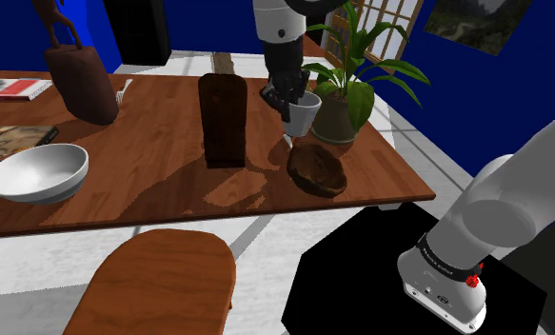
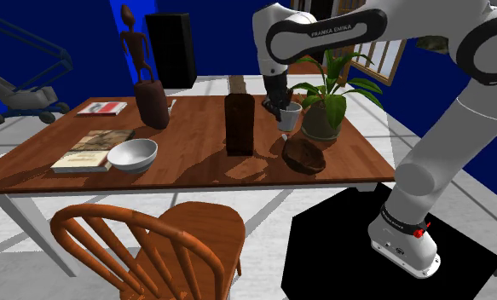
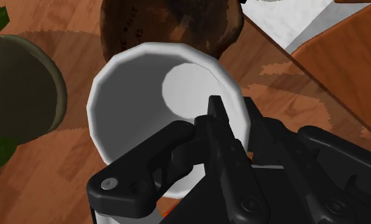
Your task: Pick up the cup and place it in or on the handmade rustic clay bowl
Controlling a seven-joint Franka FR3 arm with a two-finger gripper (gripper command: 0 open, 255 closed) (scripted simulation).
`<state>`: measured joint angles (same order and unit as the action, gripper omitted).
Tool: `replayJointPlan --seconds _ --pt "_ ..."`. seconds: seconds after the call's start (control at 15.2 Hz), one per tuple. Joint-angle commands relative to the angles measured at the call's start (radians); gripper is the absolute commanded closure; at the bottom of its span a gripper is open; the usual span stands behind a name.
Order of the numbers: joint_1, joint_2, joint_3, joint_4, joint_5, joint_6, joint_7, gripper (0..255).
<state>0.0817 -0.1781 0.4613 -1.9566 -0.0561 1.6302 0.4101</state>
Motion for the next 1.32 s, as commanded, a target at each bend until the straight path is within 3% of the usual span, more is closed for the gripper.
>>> replayJointPlan --seconds 0.0,0.2,1.25 --pt "-0.005 -0.092 -0.027 -0.091 0.028 0.012 -0.046 255" --pt "-0.005 -0.204 -0.070 -0.188 0.049 0.007 -0.106 255" --pt "0.000 -0.170 -0.050 -0.374 0.048 0.223 -0.075 255"
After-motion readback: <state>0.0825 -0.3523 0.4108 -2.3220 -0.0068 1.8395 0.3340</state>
